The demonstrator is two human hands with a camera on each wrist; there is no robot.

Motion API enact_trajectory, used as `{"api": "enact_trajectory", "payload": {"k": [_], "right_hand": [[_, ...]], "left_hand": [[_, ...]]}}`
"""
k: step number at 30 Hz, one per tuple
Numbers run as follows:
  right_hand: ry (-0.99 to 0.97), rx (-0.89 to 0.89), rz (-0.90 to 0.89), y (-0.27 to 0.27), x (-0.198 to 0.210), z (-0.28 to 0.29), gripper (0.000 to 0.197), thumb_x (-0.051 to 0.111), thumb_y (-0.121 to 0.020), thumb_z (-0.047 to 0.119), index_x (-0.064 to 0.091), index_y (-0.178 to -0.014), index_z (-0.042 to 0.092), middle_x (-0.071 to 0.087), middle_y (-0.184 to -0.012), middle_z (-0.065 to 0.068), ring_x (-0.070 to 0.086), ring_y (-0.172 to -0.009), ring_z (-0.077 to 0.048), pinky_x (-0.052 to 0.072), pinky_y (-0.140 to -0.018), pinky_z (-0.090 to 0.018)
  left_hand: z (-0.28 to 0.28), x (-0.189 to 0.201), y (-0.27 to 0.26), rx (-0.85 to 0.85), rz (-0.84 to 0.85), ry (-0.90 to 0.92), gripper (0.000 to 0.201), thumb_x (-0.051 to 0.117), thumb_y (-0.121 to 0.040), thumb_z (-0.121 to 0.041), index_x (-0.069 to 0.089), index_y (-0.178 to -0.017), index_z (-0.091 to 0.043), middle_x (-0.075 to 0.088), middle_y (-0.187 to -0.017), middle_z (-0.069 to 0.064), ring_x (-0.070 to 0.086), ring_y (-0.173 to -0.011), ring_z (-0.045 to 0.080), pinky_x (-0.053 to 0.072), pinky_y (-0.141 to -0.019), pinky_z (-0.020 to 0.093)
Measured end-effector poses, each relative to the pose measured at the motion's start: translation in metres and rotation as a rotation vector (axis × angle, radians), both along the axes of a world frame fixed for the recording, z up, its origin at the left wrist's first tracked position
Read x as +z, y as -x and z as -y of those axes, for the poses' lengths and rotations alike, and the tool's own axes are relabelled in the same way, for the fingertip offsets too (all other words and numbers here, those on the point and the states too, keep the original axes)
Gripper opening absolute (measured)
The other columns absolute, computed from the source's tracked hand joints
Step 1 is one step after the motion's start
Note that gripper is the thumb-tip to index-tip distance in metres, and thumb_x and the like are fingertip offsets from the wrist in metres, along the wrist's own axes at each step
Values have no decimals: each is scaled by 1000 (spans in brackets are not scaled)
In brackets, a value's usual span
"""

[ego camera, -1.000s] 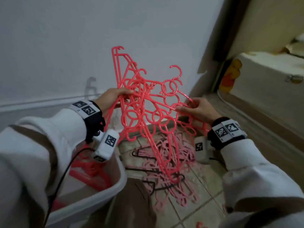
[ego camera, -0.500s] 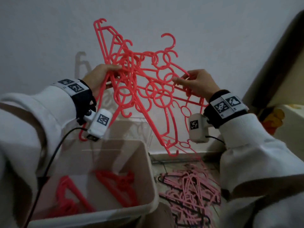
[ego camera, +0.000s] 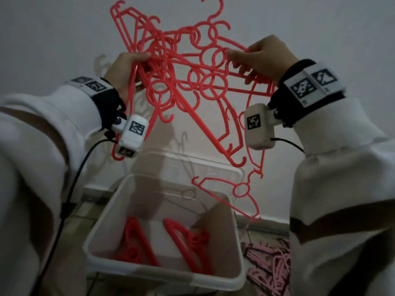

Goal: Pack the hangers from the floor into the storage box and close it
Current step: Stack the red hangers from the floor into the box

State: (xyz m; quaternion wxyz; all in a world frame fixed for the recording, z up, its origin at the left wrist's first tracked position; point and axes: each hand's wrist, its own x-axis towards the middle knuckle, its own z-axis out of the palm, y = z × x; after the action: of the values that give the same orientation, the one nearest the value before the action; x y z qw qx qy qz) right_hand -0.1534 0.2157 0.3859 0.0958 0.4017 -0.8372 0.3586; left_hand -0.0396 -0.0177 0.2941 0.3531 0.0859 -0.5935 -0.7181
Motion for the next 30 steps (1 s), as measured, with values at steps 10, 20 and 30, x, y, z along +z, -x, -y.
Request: {"api": "enact_trajectory", "payload": {"k": [10,20,30], "right_hand": [[-128,92,308,33,-119,9,36,54,-90,42,66,-93,9,62,-69,4,56,-40,1,38,-38,-9],[-293,194,608,74,-254,-6,21,45,-97,22,58,-98,5,58,-71,-2,55,-37,1,38,-36,-11],[-467,127,689,97,-356,-27,16,47,-95,12,53,-80,12,55,-65,-6,50,-33,2,42,-37,-14]], "left_hand": [[2,-97,5,80,258,1,21,49,-88,-24,65,-75,-19,63,-62,-10,56,-57,-1,41,-61,17],[-9,-212,29,47,457,-96,17,54,-87,-14,66,-81,-3,67,-58,0,61,-51,12,48,-62,26],[-37,-297,50,-46,629,-116,13,55,-86,-4,66,-80,-9,69,-58,-3,64,-52,10,52,-70,28]]}}
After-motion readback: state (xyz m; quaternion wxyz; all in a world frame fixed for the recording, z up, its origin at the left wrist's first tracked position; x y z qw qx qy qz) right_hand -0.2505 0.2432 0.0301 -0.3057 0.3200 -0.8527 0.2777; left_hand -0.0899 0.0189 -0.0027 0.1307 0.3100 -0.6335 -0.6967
